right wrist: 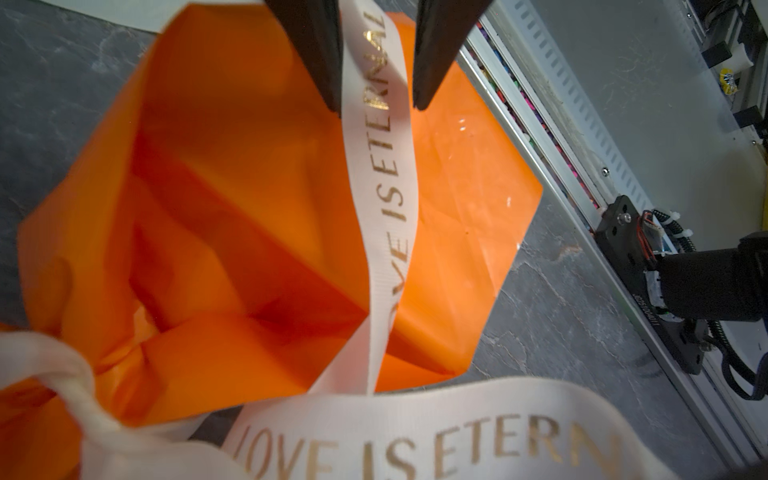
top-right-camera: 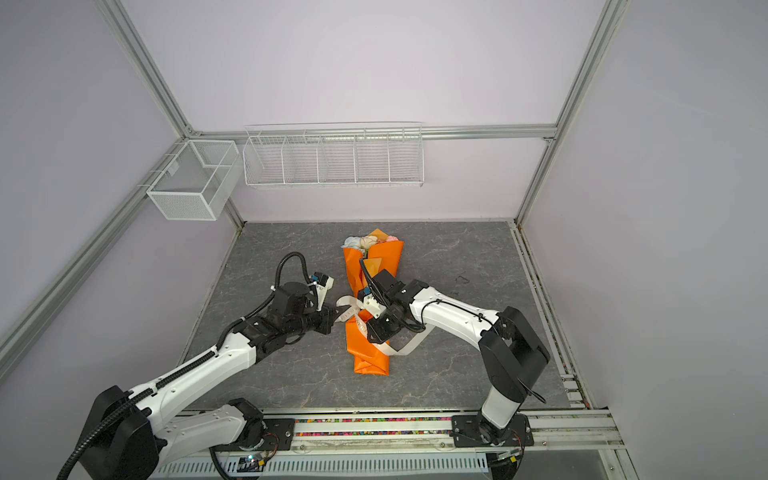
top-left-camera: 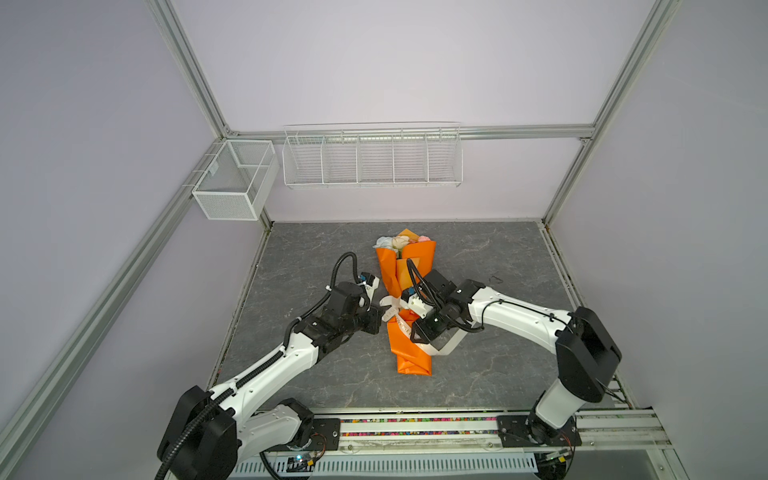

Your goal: Tie the bouquet of fake flowers

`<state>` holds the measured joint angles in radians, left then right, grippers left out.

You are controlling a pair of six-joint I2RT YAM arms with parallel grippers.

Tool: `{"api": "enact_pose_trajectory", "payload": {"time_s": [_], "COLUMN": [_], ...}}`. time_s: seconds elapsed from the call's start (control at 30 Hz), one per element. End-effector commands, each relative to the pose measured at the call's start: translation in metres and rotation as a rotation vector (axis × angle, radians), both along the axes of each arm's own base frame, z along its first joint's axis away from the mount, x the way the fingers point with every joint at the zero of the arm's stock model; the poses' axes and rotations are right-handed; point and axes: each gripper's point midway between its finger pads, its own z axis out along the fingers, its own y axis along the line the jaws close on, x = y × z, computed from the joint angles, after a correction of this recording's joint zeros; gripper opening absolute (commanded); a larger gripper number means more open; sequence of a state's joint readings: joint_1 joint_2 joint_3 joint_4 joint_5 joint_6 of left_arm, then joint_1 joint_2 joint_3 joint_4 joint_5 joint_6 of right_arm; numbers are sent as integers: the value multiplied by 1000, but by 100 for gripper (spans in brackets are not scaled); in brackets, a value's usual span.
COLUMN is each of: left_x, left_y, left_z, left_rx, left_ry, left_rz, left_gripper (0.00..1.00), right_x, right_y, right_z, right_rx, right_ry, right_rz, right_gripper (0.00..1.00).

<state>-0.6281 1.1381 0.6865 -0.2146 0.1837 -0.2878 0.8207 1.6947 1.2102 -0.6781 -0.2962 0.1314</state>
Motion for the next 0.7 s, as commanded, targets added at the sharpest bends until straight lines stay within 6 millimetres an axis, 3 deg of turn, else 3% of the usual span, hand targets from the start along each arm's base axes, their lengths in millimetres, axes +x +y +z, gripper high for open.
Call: {"api": "enact_pose_trajectory", "payload": {"time_s": [0.0,0.17,0.33,0.5,0.67], "left_x": [5,4,4,3,2], "left_y": [-4,-2,1,6,21], "left_z": [14,13,13,4,-12], "left_rx": [-30,-24,-15,7,61], "left_ry": [-17,-14,-14,-4,19], "left_rz": [2,11,22,39,103], "left_gripper": [0,0,0,0,0], "right_x": [2,4,11,25,42], "right_y": [-4,-1,-6,-4,-11], "right_z": [-12,-8,-6,16,18], "right_rx": [-57,-52,-86,-37,-23], "right_ry": [-30,-51,-95,-167,-100], "right_rz": [26,47,24,-58,-192], "right_gripper": [32,32,12,7,7]}}
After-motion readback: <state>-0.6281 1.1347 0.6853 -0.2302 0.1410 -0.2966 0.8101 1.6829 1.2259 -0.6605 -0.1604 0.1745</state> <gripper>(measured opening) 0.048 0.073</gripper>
